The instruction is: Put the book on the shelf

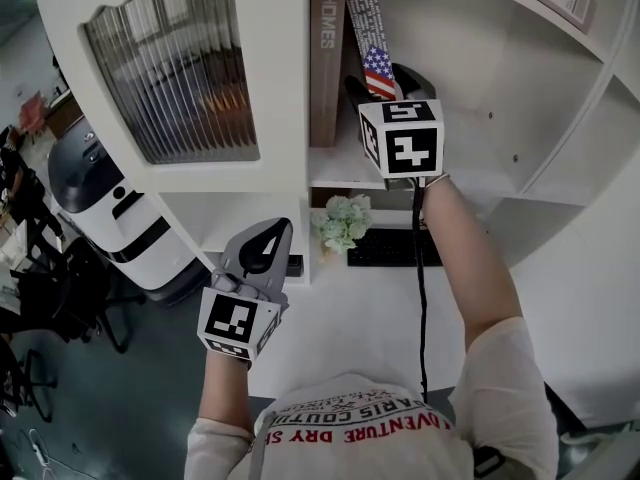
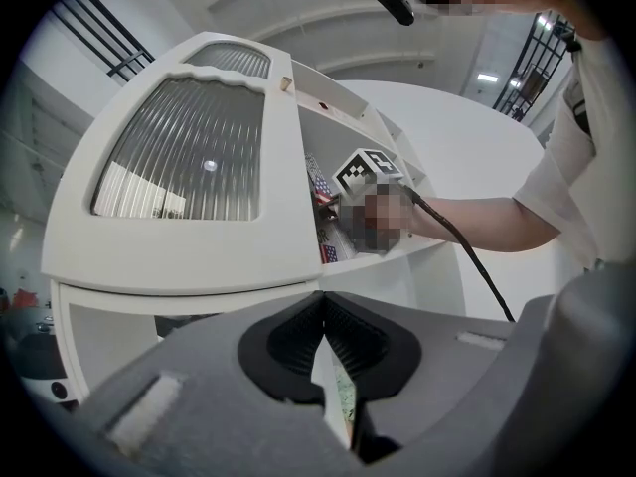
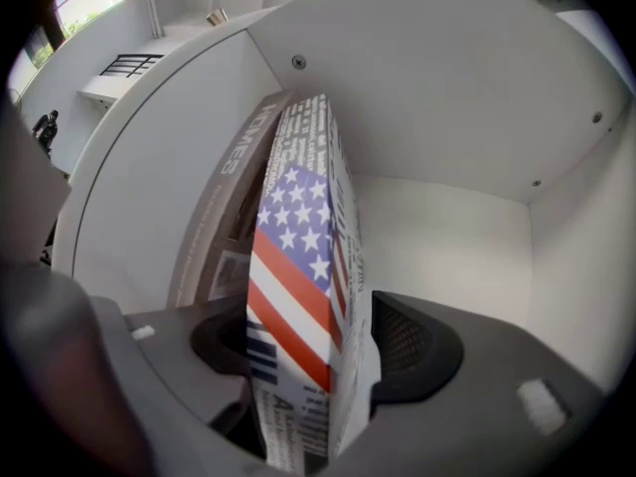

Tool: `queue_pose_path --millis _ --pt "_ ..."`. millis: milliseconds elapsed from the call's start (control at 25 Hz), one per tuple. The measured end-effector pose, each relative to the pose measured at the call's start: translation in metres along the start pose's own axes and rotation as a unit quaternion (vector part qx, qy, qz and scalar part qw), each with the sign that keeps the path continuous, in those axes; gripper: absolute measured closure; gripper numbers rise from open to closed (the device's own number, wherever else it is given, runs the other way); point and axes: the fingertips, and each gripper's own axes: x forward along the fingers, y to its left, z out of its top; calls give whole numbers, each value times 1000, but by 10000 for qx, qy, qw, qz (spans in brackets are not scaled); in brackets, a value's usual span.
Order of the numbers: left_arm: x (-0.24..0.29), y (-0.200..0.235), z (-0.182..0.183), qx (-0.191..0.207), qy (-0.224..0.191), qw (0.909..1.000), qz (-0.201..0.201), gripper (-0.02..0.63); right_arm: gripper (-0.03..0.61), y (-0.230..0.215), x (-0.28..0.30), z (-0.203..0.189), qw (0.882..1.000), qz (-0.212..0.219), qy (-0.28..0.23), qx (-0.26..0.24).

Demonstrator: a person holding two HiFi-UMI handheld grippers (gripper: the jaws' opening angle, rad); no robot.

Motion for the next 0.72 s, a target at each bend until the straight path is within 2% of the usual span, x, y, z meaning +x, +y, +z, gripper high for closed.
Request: queue_pose_path --millis 120,280,440,600,720 --pt "-2 -4 4 60 -48 10000 6 609 301 -1 -17 4 9997 -119 -206 -17" --pt "-7 -13 6 31 -47 10000 -40 609 302 10 -47 4 9989 11 -459 -31" --pt "-13 -24 9 24 -72 9999 -96 609 304 17 -83 3 9958 -29 -912 -51" --pt "-20 -34 12 125 -88 9998 -141 609 311 23 -115 1 9899 159 -1408 63" --pt "-27 -42 14 198 -122 9996 -177 609 403 24 -134 -11 9890 121 -1469 152"
